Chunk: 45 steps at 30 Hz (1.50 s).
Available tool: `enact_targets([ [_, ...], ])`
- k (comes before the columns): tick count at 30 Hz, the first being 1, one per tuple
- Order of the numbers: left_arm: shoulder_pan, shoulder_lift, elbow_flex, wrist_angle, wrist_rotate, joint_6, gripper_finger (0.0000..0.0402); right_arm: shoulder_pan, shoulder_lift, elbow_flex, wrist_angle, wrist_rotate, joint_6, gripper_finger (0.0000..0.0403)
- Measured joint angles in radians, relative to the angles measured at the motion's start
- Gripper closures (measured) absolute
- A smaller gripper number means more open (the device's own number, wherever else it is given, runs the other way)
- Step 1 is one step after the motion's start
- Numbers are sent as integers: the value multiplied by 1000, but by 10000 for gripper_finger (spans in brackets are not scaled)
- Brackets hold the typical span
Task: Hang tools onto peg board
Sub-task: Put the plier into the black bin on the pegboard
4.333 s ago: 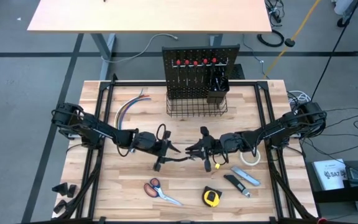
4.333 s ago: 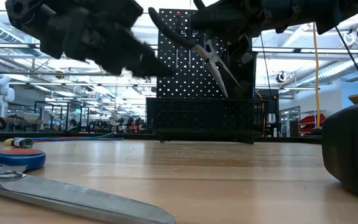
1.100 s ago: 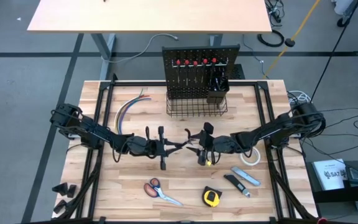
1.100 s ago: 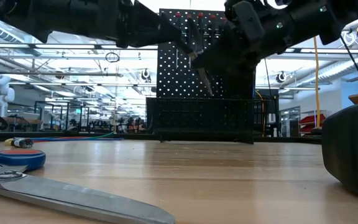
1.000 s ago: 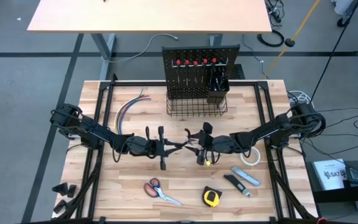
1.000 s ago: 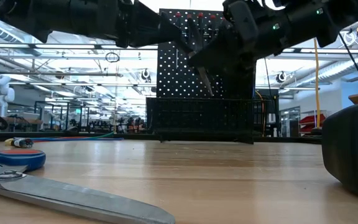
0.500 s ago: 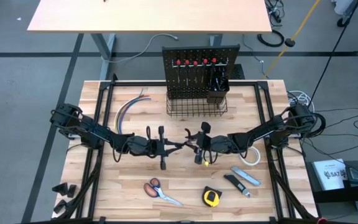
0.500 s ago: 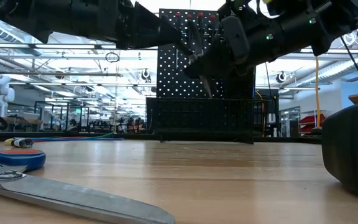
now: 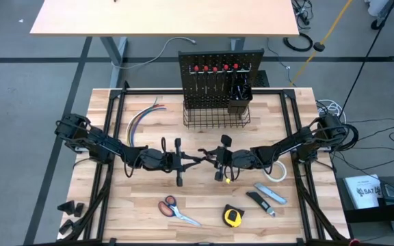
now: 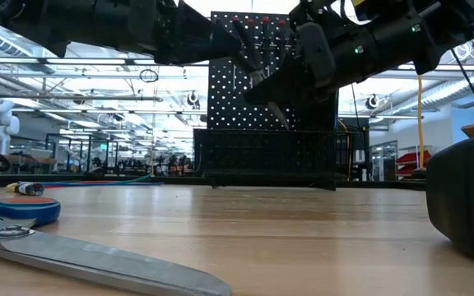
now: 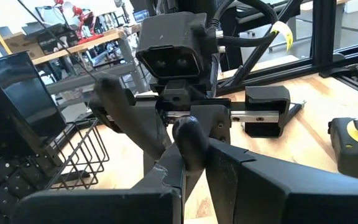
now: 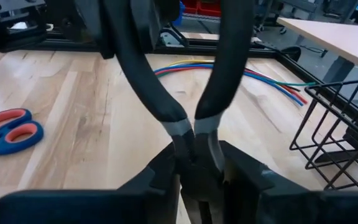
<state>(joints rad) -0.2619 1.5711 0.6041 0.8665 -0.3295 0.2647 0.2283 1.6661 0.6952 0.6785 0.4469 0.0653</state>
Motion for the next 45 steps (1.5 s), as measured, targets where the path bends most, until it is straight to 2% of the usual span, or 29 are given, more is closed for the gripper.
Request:
enact_targets([
  [5,5,0,0,-2,8,-40,365,1,0,0,0,0,-4,322],
  [13,50,0,0,-61,12,-149,365,-2,-2,0,18,15,-8,272],
  [20,53,0,-1,-72,12,-152,365,-8,-2,0,11,7,-51,258],
  [26,54,1,-2,-78,8,-155,365,-13,-2,0,-8,3,-46,279],
  [31,54,2,-2,-79,13,-162,365,-13,-2,0,-30,-1,-35,338],
  [36,54,2,-2,-79,13,-162,364,-13,-2,0,-38,-2,-35,340],
  [38,55,2,-2,-78,12,-160,347,-13,-2,0,-38,7,-29,340],
  [45,56,2,-2,-114,-70,-152,249,-13,-2,0,-26,30,16,341],
])
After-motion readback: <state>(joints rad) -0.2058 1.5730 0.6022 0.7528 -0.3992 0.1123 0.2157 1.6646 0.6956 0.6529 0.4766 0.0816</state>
